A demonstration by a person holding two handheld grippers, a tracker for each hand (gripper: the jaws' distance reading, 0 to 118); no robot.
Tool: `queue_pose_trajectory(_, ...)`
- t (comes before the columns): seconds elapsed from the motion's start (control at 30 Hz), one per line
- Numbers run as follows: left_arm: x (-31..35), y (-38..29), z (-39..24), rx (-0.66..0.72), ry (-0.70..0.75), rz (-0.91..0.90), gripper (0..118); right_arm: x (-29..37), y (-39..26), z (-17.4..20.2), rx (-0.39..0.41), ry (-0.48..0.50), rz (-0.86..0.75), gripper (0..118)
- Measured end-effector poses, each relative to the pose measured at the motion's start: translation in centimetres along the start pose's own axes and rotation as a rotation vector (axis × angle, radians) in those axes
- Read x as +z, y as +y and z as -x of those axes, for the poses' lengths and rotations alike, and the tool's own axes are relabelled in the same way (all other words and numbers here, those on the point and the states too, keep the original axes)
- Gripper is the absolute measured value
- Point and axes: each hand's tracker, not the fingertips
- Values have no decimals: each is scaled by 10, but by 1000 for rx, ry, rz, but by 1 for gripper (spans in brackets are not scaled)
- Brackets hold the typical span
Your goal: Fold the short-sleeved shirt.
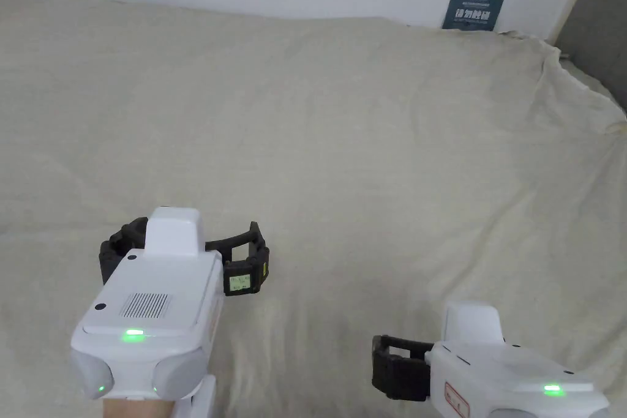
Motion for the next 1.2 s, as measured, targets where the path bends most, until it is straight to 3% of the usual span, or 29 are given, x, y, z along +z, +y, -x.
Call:
queue_pose_trajectory(0.37,-159,4,43,178,114,355,118,-119,113,-51,18,-280,-102,117)
queue_pose_trajectory(0.5,-213,4,56,205,158,420,118,-177,137,-76,-49,-353,-47,117)
queue_pose_trajectory(0.63,-241,-14,60,232,180,523,118,-209,133,-89,-123,-343,25,118)
queue_pose_trajectory(0.77,-235,-24,47,149,219,454,118,-205,119,-95,-205,-288,-25,118)
queue_pose_trajectory(1.2,-236,-25,50,165,214,472,118,-189,121,-79,-216,-266,-13,118)
